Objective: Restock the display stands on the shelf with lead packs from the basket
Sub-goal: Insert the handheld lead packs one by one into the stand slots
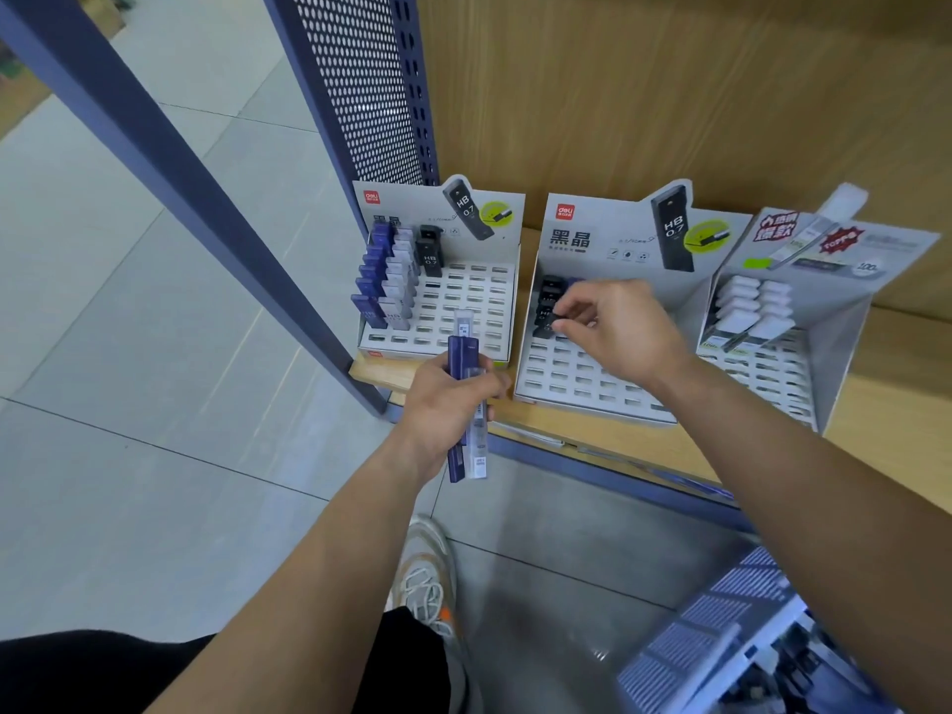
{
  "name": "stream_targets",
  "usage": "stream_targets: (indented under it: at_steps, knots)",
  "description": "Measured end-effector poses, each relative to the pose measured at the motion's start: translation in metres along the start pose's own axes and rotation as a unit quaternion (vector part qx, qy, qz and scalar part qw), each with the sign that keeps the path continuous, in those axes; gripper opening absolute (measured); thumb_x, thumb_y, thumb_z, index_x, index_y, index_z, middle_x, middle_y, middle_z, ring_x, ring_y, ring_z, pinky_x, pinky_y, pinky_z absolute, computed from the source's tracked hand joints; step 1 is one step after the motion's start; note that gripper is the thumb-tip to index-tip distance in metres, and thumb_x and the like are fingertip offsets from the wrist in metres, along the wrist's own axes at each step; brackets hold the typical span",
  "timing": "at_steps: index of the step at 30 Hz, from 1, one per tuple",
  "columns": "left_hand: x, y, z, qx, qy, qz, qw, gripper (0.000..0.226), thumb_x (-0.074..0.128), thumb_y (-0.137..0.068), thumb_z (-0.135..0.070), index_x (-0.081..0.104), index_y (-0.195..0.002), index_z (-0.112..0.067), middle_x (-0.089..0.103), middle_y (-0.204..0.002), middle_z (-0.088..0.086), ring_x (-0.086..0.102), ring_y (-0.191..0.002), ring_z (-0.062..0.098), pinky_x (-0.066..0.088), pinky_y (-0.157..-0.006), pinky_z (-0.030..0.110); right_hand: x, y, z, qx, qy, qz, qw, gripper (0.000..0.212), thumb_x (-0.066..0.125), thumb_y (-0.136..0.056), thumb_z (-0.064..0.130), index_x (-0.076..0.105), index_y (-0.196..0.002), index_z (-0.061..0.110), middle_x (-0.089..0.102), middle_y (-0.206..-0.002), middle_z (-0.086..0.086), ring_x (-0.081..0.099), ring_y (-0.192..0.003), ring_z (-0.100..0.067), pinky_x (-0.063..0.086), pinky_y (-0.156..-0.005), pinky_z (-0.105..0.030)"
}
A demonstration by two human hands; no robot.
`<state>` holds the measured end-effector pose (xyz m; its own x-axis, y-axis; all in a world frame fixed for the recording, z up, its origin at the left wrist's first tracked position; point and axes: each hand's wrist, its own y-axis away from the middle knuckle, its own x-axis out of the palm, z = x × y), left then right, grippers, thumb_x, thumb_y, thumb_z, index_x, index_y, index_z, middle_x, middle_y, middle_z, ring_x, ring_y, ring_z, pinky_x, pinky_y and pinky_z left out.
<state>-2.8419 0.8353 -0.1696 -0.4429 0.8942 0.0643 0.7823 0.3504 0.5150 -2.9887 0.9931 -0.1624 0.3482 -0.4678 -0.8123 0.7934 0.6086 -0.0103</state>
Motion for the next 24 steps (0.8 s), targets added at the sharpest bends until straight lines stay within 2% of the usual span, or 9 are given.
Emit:
stream_targets:
  at_steps: [2,7,10,13,15,17,20,22,24]
  knots:
    - [0.001,0.001,0.000,0.000,-0.001,0.002,1.000,0.020,0.073,-0.080,0.005,0.063,-0.083,-0.012,0.060,-0.081,0.006,0.054,-0.062,0.017,0.049,-0.057,0.027,0.006,-0.003,0.002,-0.029,0.042,-0.023,0.998,0.012,0.070,-0.092,0.023,0.074,-0.100,0.015,0.063,-0.092,0.000,0.060,-0.082,-0.016,0.054,-0.077,-0.036]
    - [0.003,0.004,-0.004,-0.002,0.002,0.016,1.000,0.019,0.074,-0.081,0.001,0.064,-0.085,-0.014,0.060,-0.081,0.006,0.054,-0.063,0.016,0.047,-0.054,0.025,0.017,-0.006,0.009,-0.021,0.075,-0.016,0.997,0.016,0.065,-0.095,0.026,0.075,-0.101,0.016,0.058,-0.095,-0.002,0.060,-0.085,-0.023,0.053,-0.078,-0.042]
    - [0.005,0.006,-0.008,-0.002,0.009,0.030,1.000,0.019,0.076,-0.082,0.000,0.064,-0.088,-0.014,0.059,-0.075,0.000,0.055,-0.060,0.013,0.047,-0.053,0.023,0.014,-0.004,0.012,0.003,0.041,-0.055,0.998,0.011,0.071,-0.091,0.029,0.075,-0.091,0.019,0.057,-0.087,0.001,0.056,-0.077,-0.015,0.051,-0.073,-0.035]
    - [0.014,0.014,-0.014,0.003,0.012,0.064,0.998,0.019,0.075,-0.083,0.000,0.064,-0.090,-0.013,0.061,-0.070,-0.002,0.057,-0.057,0.011,0.046,-0.052,0.023,-0.001,0.006,0.028,0.032,-0.100,-0.098,0.990,0.006,0.070,-0.091,0.028,0.074,-0.092,0.023,0.065,-0.081,0.006,0.056,-0.069,-0.003,0.046,-0.066,-0.020]
    - [0.022,0.021,-0.018,0.009,0.008,0.089,0.996,0.018,0.073,-0.085,0.000,0.062,-0.091,-0.012,0.059,-0.072,0.001,0.056,-0.056,0.012,0.046,-0.052,0.023,-0.008,0.012,0.041,0.049,-0.195,-0.031,0.979,0.006,0.067,-0.093,0.031,0.072,-0.095,0.028,0.069,-0.081,0.007,0.059,-0.066,-0.001,0.049,-0.064,-0.022]
    - [0.029,0.028,-0.020,0.016,-0.002,0.110,0.994,0.018,0.074,-0.085,-0.001,0.062,-0.092,-0.013,0.057,-0.074,0.005,0.053,-0.057,0.016,0.047,-0.054,0.025,-0.014,0.018,0.049,0.078,-0.246,0.043,0.965,0.009,0.064,-0.095,0.033,0.071,-0.095,0.028,0.070,-0.080,0.004,0.061,-0.062,-0.008,0.050,-0.063,-0.029]
    - [0.039,0.040,-0.024,0.021,-0.020,0.145,0.989,0.019,0.074,-0.084,-0.001,0.061,-0.090,-0.014,0.055,-0.069,0.002,0.050,-0.057,0.017,0.046,-0.055,0.027,-0.030,0.028,0.055,0.093,-0.321,0.123,0.934,0.024,0.061,-0.099,0.023,0.067,-0.099,0.000,0.063,-0.074,-0.016,0.053,-0.053,-0.016,0.046,-0.057,-0.028]
    - [0.045,0.047,-0.028,0.020,-0.015,0.162,0.987,0.019,0.072,-0.086,0.000,0.062,-0.091,-0.015,0.054,-0.068,0.000,0.050,-0.055,0.016,0.045,-0.053,0.025,-0.039,0.035,0.054,0.085,-0.354,0.136,0.921,0.028,0.060,-0.099,0.017,0.063,-0.097,-0.011,0.060,-0.071,-0.017,0.049,-0.051,-0.017,0.044,-0.055,-0.024]
    - [0.048,0.050,-0.030,0.014,-0.012,0.168,0.986,0.020,0.072,-0.086,0.000,0.064,-0.097,-0.015,0.053,-0.068,0.001,0.049,-0.053,0.016,0.045,-0.050,0.024,-0.043,0.039,0.050,0.095,-0.370,0.114,0.917,0.026,0.061,-0.099,0.017,0.065,-0.093,-0.008,0.059,-0.072,-0.015,0.048,-0.054,-0.016,0.045,-0.057,-0.027]
